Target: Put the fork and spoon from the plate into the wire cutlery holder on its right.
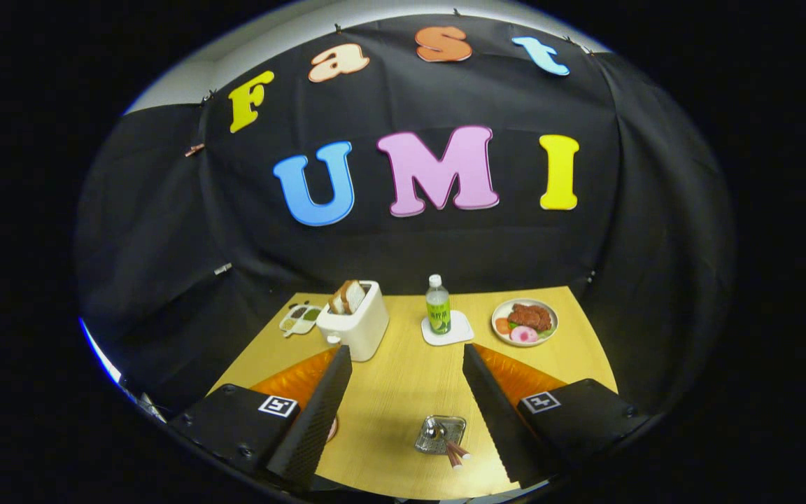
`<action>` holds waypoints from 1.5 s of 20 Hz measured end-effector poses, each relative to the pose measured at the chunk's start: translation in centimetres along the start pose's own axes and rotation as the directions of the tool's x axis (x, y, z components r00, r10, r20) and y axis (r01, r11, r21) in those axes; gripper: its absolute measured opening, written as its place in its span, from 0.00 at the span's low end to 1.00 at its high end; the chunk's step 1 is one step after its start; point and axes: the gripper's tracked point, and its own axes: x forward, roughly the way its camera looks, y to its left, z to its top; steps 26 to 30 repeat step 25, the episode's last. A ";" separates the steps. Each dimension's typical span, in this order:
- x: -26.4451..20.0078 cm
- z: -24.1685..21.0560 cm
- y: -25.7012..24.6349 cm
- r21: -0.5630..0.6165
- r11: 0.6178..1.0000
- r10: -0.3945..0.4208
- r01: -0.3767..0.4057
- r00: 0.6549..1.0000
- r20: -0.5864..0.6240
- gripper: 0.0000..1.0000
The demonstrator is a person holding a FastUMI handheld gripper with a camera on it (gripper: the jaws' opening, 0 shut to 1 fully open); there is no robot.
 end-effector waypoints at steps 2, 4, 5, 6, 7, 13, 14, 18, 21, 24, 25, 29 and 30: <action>-1.0 2.1 -0.4 -0.013 1.000 -0.012 0.013 0.997 0.075 0.99; -1.8 3.6 -0.7 -0.025 1.000 -0.014 0.017 0.993 0.115 0.99; -2.1 4.2 -0.7 -0.026 1.000 -0.006 0.009 0.992 0.129 0.99; -2.3 4.6 -0.8 -0.023 1.000 0.003 0.000 0.990 0.144 0.99; -2.5 4.9 -0.9 -0.025 1.000 0.011 -0.007 0.988 0.156 0.99; -3.2 4.9 -3.3 -0.060 0.998 0.036 -0.026 0.982 0.184 0.99; -3.3 4.9 -3.7 -0.063 0.998 0.039 -0.028 0.981 0.190 0.99; -3.7 5.5 -5.1 -0.066 0.997 0.047 -0.033 0.976 0.212 0.99; -3.6 6.1 -5.6 -0.061 0.997 0.051 -0.038 0.972 0.228 0.99; -3.4 6.1 -5.9 -0.075 0.996 0.055 -0.039 0.972 0.227 0.99; -3.5 6.0 -5.9 -0.077 0.996 0.056 -0.039 0.972 0.227 0.99; -3.5 6.0 -5.9 -0.077 0.996 0.056 -0.039 0.972 0.227 0.99; -3.5 6.0 -5.9 -0.077 0.996 0.056 -0.039 0.972 0.227 0.99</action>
